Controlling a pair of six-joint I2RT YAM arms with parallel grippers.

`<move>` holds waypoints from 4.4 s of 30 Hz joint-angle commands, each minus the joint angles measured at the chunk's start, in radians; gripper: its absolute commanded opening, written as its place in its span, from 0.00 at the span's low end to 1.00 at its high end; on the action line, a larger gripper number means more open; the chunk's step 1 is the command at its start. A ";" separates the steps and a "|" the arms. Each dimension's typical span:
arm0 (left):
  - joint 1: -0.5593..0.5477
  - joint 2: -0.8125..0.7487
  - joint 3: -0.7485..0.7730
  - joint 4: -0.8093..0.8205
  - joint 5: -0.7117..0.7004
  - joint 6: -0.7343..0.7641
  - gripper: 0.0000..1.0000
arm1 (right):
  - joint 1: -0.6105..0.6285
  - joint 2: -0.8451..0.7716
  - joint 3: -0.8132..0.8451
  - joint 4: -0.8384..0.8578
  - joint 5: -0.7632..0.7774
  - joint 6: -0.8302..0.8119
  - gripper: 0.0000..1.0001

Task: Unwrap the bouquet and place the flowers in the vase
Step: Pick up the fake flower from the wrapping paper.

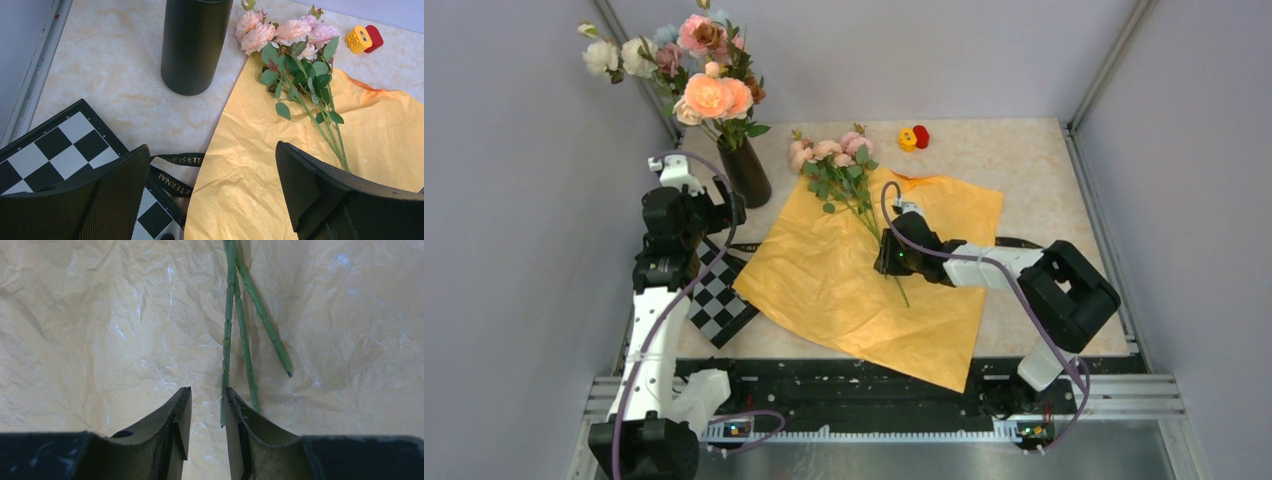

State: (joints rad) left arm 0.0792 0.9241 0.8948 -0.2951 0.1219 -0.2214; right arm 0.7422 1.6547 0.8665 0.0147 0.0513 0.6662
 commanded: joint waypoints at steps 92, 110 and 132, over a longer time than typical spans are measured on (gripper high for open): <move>-0.018 -0.086 -0.033 0.134 0.201 -0.065 0.99 | -0.096 -0.483 -0.210 0.584 -0.194 -0.075 0.00; -0.199 0.029 0.158 0.649 0.573 -0.604 0.99 | 0.111 -0.565 -0.047 0.505 -0.312 -0.307 0.00; -0.168 0.214 0.285 0.989 0.578 -0.931 0.70 | 0.157 -0.588 -0.037 0.386 -0.369 -0.364 0.00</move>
State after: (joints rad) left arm -0.1089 1.1664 1.1488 0.6640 0.6998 -1.1526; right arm 0.8875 1.0950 0.7750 0.3698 -0.3130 0.3321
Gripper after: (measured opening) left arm 0.708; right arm 0.029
